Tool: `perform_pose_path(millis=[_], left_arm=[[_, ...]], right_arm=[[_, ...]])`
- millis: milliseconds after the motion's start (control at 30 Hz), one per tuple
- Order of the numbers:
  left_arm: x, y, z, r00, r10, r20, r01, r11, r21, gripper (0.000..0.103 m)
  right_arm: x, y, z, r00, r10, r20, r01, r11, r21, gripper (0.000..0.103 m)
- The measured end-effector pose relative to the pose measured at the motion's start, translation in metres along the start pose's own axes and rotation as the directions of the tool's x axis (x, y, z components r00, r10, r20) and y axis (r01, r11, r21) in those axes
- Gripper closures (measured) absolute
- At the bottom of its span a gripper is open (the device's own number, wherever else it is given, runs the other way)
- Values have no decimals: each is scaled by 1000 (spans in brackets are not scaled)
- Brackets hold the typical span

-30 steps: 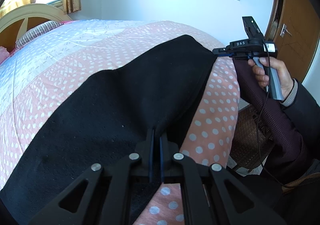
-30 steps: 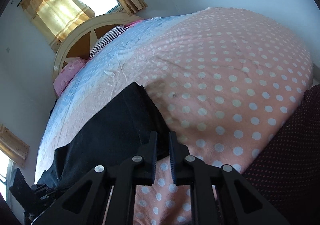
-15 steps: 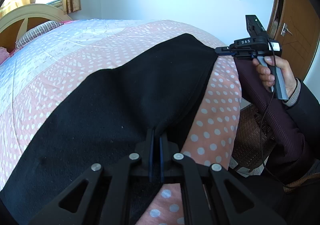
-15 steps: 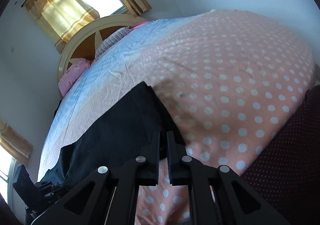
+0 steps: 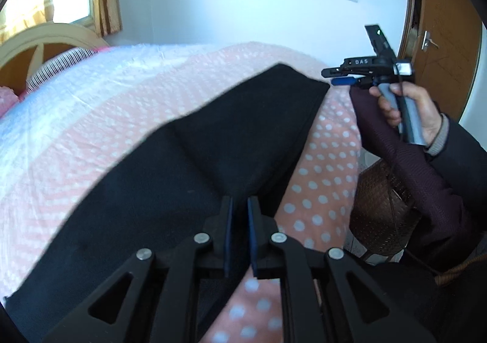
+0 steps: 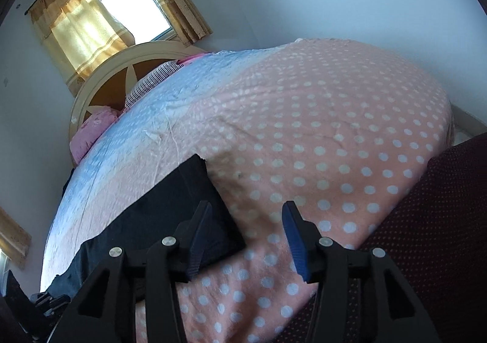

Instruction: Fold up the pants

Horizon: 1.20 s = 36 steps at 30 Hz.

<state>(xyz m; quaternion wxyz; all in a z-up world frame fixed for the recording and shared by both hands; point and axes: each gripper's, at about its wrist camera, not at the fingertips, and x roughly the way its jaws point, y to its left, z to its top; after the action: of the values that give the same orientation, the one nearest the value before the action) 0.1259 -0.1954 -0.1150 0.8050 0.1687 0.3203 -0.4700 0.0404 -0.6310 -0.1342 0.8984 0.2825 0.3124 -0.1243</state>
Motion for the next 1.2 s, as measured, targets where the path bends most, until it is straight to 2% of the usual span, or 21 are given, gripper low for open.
perform_pose_path(millis=[100, 200, 233, 300, 367, 467, 533, 600, 667, 733, 800, 833, 933, 1033, 1167, 1200], left_arm=[[-39, 21, -20, 996, 83, 29, -83, 997, 1, 85], [-70, 47, -52, 986, 165, 1, -165, 986, -18, 85], [-77, 53, -63, 983, 182, -16, -182, 983, -22, 85], [-90, 61, -86, 978, 202, -53, -203, 979, -21, 85], [-97, 66, -104, 970, 232, -77, -234, 972, -20, 85], [-97, 76, -119, 967, 242, -84, -248, 966, -71, 85], [-93, 77, -123, 969, 233, -82, -240, 966, -92, 85], [-91, 71, -124, 972, 226, -62, -231, 969, -83, 85], [-92, 69, -123, 975, 216, -51, -220, 973, -76, 84], [-97, 69, -123, 979, 200, -33, -202, 977, -75, 74], [-98, 70, -122, 979, 201, -23, -202, 977, -64, 59], [-98, 67, -122, 980, 199, -20, -199, 978, -54, 56], [-93, 64, -122, 976, 215, -36, -216, 976, -27, 55], [-89, 67, -122, 977, 209, -45, -211, 976, -47, 55], [-86, 67, -121, 976, 210, -59, -213, 976, -48, 55], [-86, 67, -121, 976, 207, -64, -211, 976, -50, 55]], right_arm=[[-20, 40, -2, 999, 23, 49, -16, 990, -140, 53], [-30, 106, -25, 991, 134, 3, -124, 929, -350, 53], [-31, 128, -37, 985, 171, -31, -168, 892, -420, 53], [-29, 173, -67, 967, 224, -117, -251, 792, -556, 53], [-25, 212, -100, 957, 232, -175, -289, 692, -661, 53], [-20, 255, -144, 928, 247, -279, -372, 548, -749, 53], [-18, 276, -169, 914, 232, -332, -404, 468, -786, 53], [-16, 289, -188, 902, 226, -367, -430, 413, -803, 53], [-12, 298, -201, 889, 227, -398, -458, 386, -801, 53], [-6, 304, -208, 882, 221, -417, -471, 370, -801, 53], [0, 312, -214, 878, 206, -431, -478, 352, -805, 53], [1, 315, -217, 881, 201, -427, -472, 341, -813, 53], [9, 319, -216, 885, 187, -426, -466, 346, -815, 53], [16, 322, -214, 884, 183, -430, -468, 357, -808, 53], [18, 322, -220, 892, 158, -423, -451, 330, -829, 54], [18, 321, -221, 897, 155, -415, -443, 327, -835, 57]])
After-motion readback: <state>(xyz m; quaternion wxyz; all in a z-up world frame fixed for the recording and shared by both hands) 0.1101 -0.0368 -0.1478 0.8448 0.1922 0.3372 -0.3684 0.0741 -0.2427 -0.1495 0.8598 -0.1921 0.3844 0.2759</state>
